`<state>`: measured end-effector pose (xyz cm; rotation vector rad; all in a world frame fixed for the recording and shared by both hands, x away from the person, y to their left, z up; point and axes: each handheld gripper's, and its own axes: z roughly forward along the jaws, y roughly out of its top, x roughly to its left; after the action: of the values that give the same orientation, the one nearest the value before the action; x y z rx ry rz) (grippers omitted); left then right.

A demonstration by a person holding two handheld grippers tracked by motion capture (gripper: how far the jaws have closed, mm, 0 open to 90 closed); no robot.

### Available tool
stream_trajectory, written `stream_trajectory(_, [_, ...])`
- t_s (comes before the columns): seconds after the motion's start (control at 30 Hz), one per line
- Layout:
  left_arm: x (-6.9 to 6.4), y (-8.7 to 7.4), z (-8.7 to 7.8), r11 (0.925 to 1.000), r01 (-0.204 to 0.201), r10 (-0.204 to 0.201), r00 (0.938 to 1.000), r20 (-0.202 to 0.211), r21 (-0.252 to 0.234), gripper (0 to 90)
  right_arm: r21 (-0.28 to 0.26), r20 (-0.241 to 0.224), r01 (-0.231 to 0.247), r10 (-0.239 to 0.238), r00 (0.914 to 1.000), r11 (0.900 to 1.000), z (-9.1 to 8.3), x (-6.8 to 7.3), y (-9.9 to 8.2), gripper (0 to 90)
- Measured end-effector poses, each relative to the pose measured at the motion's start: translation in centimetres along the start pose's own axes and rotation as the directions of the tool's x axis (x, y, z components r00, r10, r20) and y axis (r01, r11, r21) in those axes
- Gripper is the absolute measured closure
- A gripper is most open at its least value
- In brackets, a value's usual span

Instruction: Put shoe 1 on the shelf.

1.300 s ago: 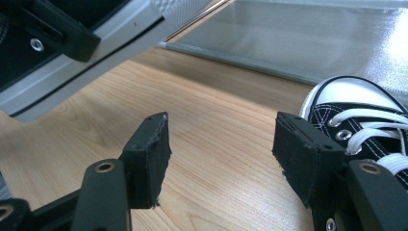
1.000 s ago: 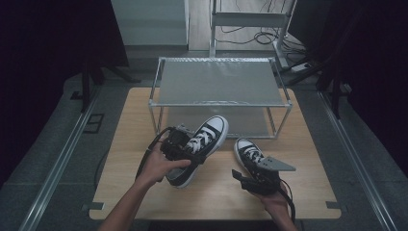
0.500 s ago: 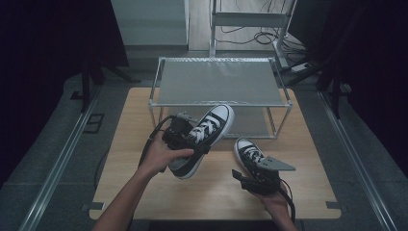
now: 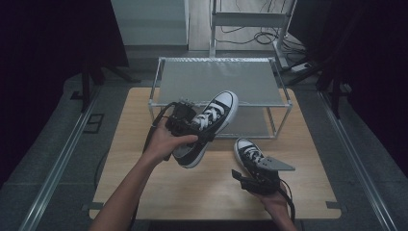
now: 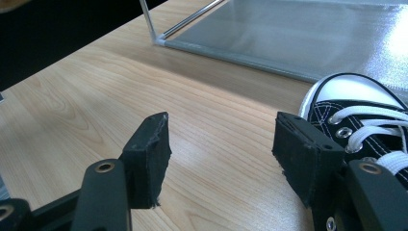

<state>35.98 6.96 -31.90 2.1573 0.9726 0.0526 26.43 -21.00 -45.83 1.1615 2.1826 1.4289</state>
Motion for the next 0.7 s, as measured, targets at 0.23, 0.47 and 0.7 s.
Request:
stream_trajectory(0.23, [0.2,1.8,-0.4,0.9999,0.012,-0.012,0.9999,-0.009,-0.005,15.3,0.002,0.001,0.000,0.000,1.0000,1.0000,0.0,0.0,0.0,38.1])
stream_trajectory(0.47, [0.5,3.9,-0.6,0.9994,0.035,-0.035,0.9985,-0.042,-0.008,15.3,0.000,0.002,0.002,-0.002,1.0000,1.0000,0.0,0.0,0.0,38.1])
stream_trajectory(0.7, [1.2,5.5,-0.7,0.9982,0.060,-0.060,0.9957,-0.071,-0.003,15.3,0.003,-0.002,0.001,-0.001,1.0000,1.0000,-0.1,-0.1,0.0,38.1])
